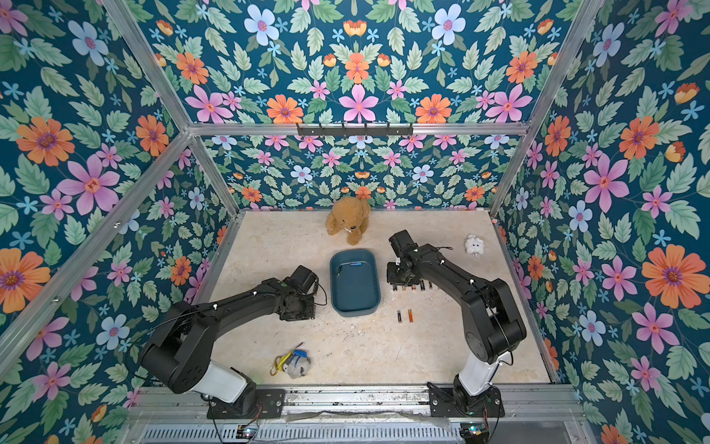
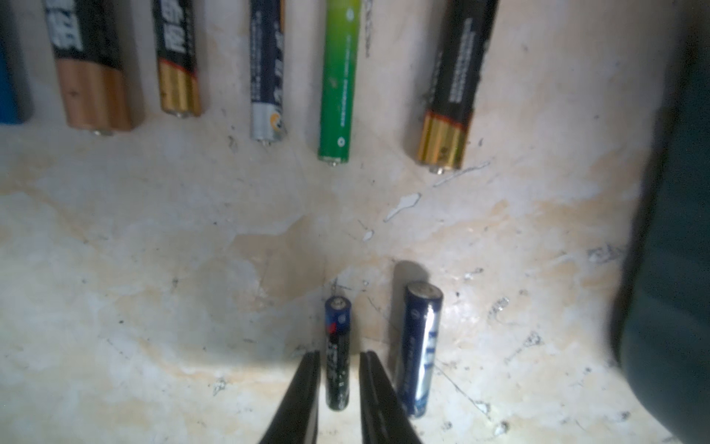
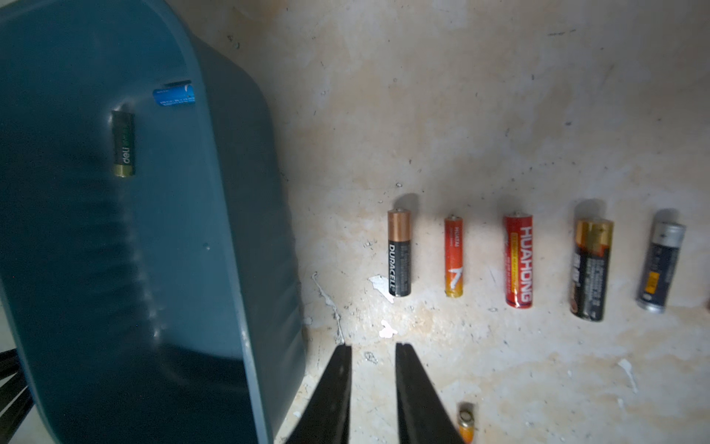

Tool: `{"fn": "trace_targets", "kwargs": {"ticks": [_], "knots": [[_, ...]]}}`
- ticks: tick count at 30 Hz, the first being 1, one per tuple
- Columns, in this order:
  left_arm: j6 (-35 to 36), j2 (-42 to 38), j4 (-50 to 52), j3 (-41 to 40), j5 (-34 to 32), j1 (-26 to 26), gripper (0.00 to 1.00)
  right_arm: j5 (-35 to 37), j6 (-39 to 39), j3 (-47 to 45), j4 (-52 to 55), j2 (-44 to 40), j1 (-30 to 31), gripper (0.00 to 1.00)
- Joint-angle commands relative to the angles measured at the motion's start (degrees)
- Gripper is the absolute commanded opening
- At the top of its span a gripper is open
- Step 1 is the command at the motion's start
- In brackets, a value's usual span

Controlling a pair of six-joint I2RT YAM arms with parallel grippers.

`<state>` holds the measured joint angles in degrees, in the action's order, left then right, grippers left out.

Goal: Take the batteries out of the storage box
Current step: Place the battery at the center of the board.

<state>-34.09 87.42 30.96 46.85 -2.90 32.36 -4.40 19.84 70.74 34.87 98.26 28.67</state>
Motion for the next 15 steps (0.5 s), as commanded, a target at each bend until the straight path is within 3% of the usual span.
{"fn": "trace_targets", "kwargs": {"ticks": [1, 11, 15], "knots": [[0.68, -0.37, 1.53, 0.56, -0.85, -0.09, 0.26, 0.62, -0.24, 0.65, 0.55, -0.13, 0.12, 0.26], [1.90, -3.68, 5.75, 4.23, -1.60, -1.61, 0.28, 1.12, 1.33, 9.45, 5.02, -2.58, 1.57, 0.27], [2.69, -4.64, 6.82, 4.96, -1.50, -2.81, 0.29, -1.69, 5.59, 10.88, 0.54, -2.19, 3.90, 0.28]]}}
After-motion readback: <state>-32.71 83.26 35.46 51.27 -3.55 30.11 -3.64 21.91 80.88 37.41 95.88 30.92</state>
